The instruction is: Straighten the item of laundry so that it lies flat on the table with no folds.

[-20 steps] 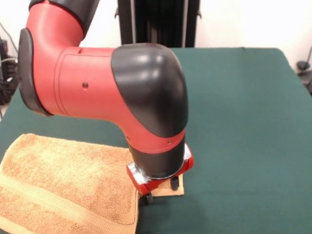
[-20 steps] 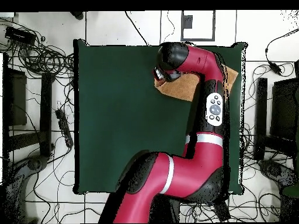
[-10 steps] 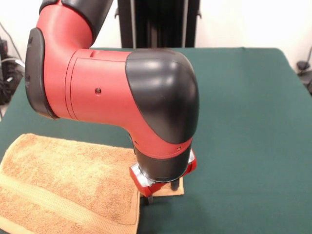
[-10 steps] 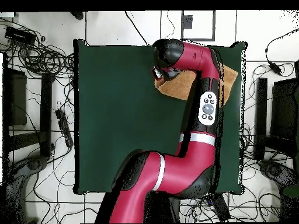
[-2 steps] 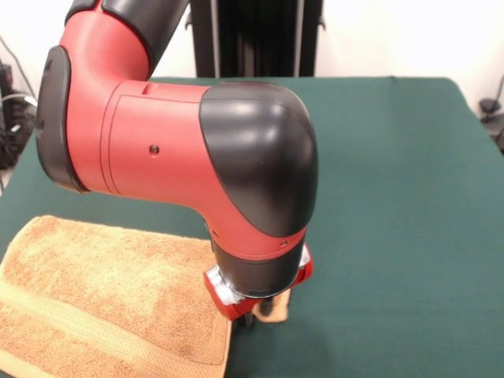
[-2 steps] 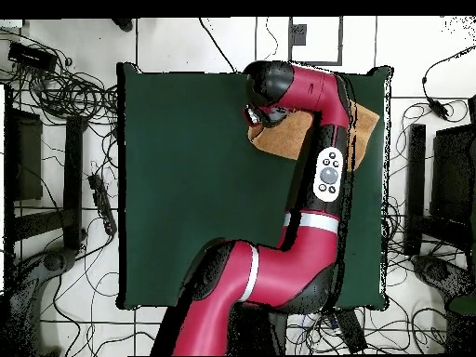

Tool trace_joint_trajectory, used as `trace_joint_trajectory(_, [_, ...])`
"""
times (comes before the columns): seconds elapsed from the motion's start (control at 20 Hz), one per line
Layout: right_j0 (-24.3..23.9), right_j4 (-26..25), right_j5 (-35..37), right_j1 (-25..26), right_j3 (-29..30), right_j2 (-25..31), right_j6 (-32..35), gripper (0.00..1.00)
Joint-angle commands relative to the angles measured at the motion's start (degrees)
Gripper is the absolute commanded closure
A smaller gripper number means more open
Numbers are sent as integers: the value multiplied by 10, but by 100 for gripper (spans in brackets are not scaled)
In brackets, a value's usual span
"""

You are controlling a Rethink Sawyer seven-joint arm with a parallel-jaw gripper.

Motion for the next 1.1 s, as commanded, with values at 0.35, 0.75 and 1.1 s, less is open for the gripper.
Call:
trace_joint_trajectory(0.35, [18,-64,12,108,49,18,100,100])
trace_joint_trajectory(0.75, [22,-67,3,106,45,7,114,100])
trace_joint_trajectory(1.1, [1,27,-56,41,152,27,9,100])
